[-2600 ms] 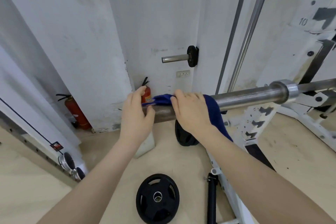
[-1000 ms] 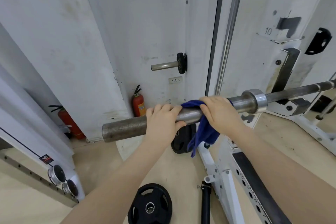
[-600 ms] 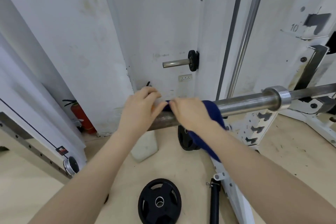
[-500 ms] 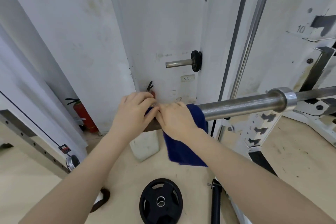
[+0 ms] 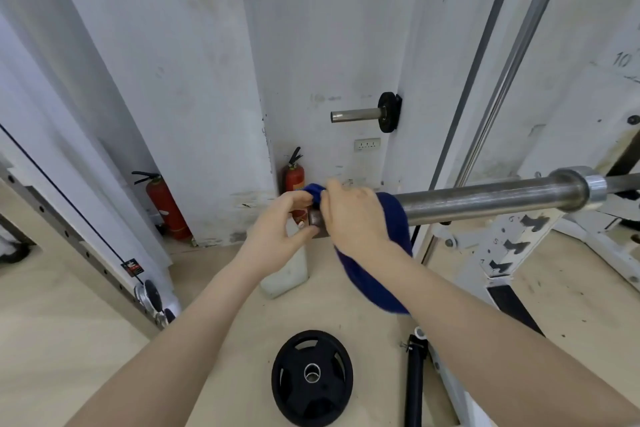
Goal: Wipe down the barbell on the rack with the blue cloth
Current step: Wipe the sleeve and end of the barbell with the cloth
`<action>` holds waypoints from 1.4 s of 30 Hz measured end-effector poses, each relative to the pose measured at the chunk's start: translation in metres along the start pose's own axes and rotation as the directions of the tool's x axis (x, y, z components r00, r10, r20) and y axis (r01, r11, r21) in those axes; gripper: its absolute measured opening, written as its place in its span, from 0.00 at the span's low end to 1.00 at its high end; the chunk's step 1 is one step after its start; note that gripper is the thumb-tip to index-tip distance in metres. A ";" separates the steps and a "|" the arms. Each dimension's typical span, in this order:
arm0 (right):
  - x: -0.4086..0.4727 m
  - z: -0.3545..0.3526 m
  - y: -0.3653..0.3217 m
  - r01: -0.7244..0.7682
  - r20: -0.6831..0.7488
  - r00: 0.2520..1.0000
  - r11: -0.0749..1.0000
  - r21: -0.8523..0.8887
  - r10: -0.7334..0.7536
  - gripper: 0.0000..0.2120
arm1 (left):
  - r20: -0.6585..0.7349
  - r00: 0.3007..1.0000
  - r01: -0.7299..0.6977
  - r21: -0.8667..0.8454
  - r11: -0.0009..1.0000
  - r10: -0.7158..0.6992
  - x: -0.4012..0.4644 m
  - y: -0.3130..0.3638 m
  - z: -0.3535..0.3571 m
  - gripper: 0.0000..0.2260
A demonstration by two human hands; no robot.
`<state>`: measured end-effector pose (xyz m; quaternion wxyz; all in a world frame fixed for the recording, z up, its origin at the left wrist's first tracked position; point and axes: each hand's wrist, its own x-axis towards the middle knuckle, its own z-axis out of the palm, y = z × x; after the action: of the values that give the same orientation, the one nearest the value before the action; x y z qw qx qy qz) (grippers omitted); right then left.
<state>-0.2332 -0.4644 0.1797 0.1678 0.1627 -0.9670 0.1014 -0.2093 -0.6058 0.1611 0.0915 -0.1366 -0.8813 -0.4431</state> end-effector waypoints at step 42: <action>-0.009 0.052 -0.051 0.005 0.782 0.432 -0.869 0.496 0.449 0.20 | 0.104 0.992 -0.052 -0.129 0.990 0.066 0.012 -0.013 -0.001 0.15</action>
<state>-0.2228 -0.5227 0.1356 -0.0150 -0.3394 -0.1859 0.9219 -0.2248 -0.6123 0.1554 0.0480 -0.1921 -0.8507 -0.4870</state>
